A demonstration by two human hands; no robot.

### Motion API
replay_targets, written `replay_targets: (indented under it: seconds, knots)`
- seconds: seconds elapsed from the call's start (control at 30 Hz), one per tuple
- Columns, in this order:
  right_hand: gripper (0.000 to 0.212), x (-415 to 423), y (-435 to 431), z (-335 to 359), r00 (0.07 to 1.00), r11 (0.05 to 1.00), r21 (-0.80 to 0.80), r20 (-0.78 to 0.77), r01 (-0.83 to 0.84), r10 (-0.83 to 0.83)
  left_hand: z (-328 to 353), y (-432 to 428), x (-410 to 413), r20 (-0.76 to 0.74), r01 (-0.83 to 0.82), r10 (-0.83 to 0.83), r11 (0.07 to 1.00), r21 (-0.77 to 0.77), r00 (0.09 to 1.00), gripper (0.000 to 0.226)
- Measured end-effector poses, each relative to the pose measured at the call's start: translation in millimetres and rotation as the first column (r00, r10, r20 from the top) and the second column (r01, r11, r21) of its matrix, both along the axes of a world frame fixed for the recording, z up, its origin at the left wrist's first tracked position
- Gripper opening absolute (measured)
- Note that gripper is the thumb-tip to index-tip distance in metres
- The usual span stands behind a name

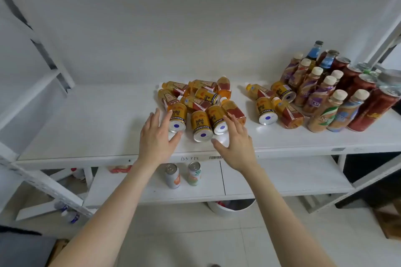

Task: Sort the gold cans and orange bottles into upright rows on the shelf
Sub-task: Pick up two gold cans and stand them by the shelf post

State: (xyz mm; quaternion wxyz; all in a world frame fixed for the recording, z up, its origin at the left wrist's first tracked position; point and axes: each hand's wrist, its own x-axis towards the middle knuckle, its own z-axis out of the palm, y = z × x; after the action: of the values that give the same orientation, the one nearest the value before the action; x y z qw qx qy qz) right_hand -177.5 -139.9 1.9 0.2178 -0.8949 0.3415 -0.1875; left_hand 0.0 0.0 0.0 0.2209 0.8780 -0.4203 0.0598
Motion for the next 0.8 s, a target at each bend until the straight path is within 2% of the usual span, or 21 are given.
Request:
replay_targets:
  seconds: [0.23,0.33,0.43,0.57,0.7,0.8]
  knots:
    - [0.070,59.8,-20.1,-12.5,0.997,0.999,0.036,-0.081,-0.010,0.012,-19.3,-33.7,36.1,-0.161,-0.047,0.063,0.994,0.099,0.985,0.068]
    - [0.066,83.6,-28.4,-15.3,0.991,0.998,0.061,-0.137,0.002,0.007,-24.3,-49.9,54.5,-0.307,-0.047,0.081,0.992,0.117,0.948,0.066]
    - [0.060,104.0,-30.3,-16.5,0.983,0.996,0.075,-0.176,0.058,-0.044,-27.8,-65.6,71.7,-0.464,-0.035,0.095,0.990,0.135,0.881,0.066]
    - [0.054,127.7,-27.8,-11.6,0.949,0.975,0.079,-0.256,0.210,-0.184,-26.4,-84.4,90.1,-0.575,-0.052,0.124,0.989,0.139,0.809,0.071]
    - [0.052,147.5,-20.8,-12.1,0.875,0.926,0.063,-0.359,0.371,-0.326,-27.0,-95.3,104.8,-0.735,-0.069,0.167,0.984,0.162,0.657,0.093]
    - [0.046,156.4,-19.0,-15.4,0.826,0.893,0.029,-0.394,0.449,-0.402,-28.8,-99.6,109.6,-0.788,-0.118,0.195,0.981,0.156,0.585,0.096]
